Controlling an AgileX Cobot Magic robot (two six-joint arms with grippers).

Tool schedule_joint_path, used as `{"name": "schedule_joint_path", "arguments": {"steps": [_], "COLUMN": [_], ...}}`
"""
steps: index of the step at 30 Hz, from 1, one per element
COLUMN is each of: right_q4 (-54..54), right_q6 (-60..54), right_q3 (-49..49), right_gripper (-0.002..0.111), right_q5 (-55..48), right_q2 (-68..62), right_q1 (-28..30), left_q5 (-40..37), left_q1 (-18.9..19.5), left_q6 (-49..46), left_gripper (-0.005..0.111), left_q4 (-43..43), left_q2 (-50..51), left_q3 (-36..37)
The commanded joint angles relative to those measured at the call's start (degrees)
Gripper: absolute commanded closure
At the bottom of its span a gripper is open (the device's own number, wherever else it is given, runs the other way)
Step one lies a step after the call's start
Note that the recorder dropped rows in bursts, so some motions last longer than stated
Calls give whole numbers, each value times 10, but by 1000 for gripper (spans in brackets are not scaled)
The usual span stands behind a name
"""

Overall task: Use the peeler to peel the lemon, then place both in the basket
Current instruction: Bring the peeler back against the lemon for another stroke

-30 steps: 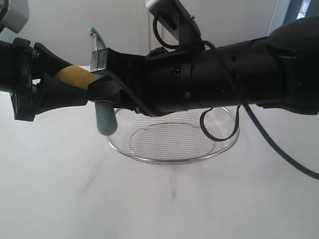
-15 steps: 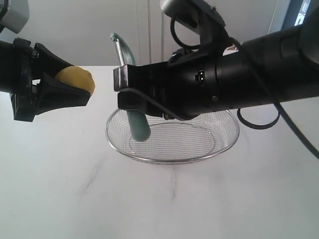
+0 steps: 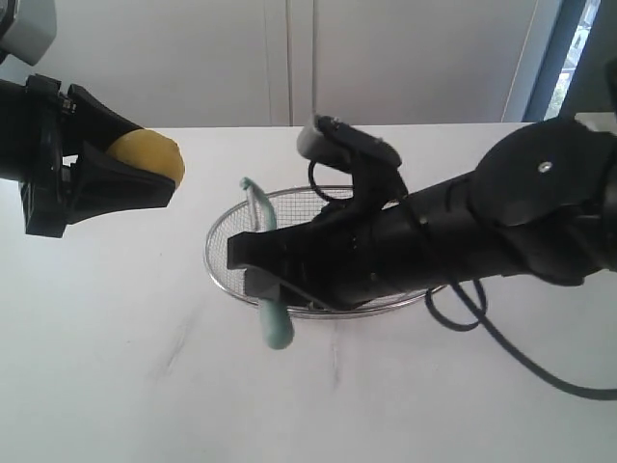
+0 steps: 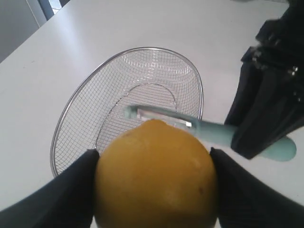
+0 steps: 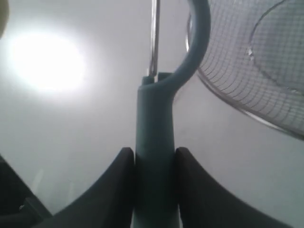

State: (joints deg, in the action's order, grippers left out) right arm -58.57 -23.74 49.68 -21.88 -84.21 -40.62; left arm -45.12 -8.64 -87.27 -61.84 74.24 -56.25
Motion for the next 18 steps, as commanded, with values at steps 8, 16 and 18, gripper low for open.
{"name": "schedule_joint_path", "arguments": {"steps": [8, 16, 18], "right_q4": [-369, -375, -373], "right_q6": [-326, -323, -317], "right_q3": [35, 39, 39], "right_gripper": [108, 108, 108], "right_q5": [-128, -129, -126], "right_q2": [-81, -72, -72], "right_q1": [1, 0, 0], "left_q5": [-10, -7, -7], "left_q1": [-1, -1, -1], "left_q6": [2, 2, 2], "left_gripper": [107, 107, 107], "left_q4": [-24, -24, -24], "left_q2": [-2, -2, -2], "left_q3": [3, 3, 3]}}
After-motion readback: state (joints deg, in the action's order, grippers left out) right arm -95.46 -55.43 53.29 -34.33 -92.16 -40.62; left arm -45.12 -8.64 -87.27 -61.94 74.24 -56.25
